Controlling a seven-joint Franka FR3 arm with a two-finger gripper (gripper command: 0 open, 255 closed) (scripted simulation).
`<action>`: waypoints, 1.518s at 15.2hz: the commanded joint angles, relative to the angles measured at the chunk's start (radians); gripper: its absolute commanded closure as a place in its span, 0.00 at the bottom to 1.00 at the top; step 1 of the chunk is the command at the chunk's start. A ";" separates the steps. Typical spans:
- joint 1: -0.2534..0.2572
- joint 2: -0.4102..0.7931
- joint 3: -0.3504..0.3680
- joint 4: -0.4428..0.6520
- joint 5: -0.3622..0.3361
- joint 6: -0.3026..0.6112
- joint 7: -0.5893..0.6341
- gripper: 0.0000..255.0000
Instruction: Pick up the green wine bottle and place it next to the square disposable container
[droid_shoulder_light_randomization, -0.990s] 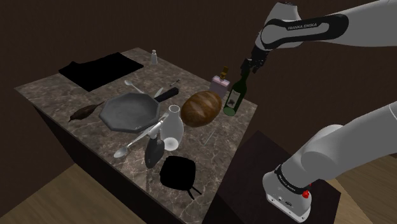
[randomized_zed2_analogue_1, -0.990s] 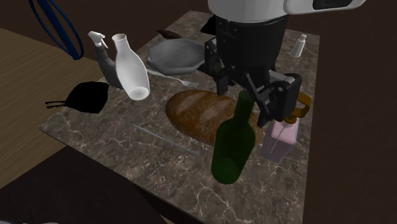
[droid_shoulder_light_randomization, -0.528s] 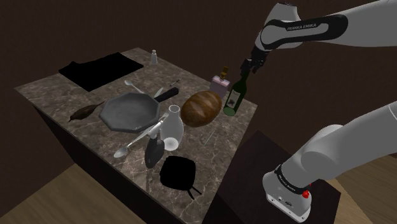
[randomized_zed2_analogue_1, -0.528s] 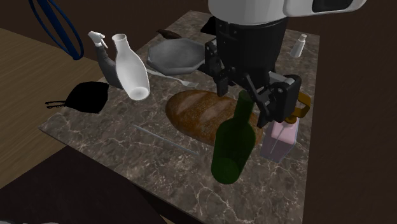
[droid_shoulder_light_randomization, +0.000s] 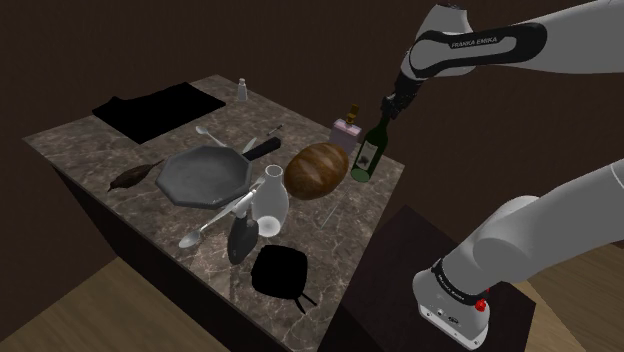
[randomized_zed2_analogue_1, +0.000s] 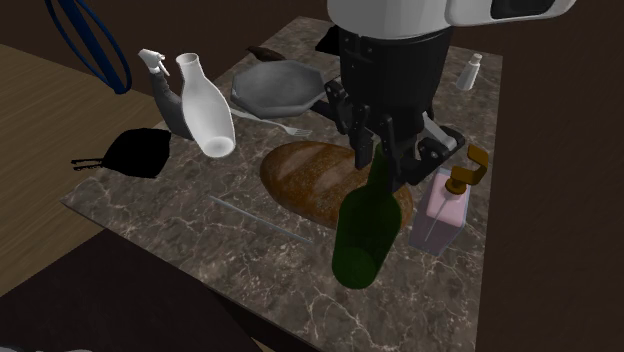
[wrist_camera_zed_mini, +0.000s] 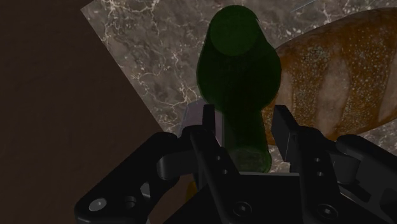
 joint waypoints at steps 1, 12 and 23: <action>0.000 0.000 0.000 0.000 0.000 0.000 0.000 1.00; 0.002 -0.032 0.011 0.106 0.000 -0.138 0.000 1.00; 0.006 -0.041 0.021 0.245 0.006 -0.286 -0.005 1.00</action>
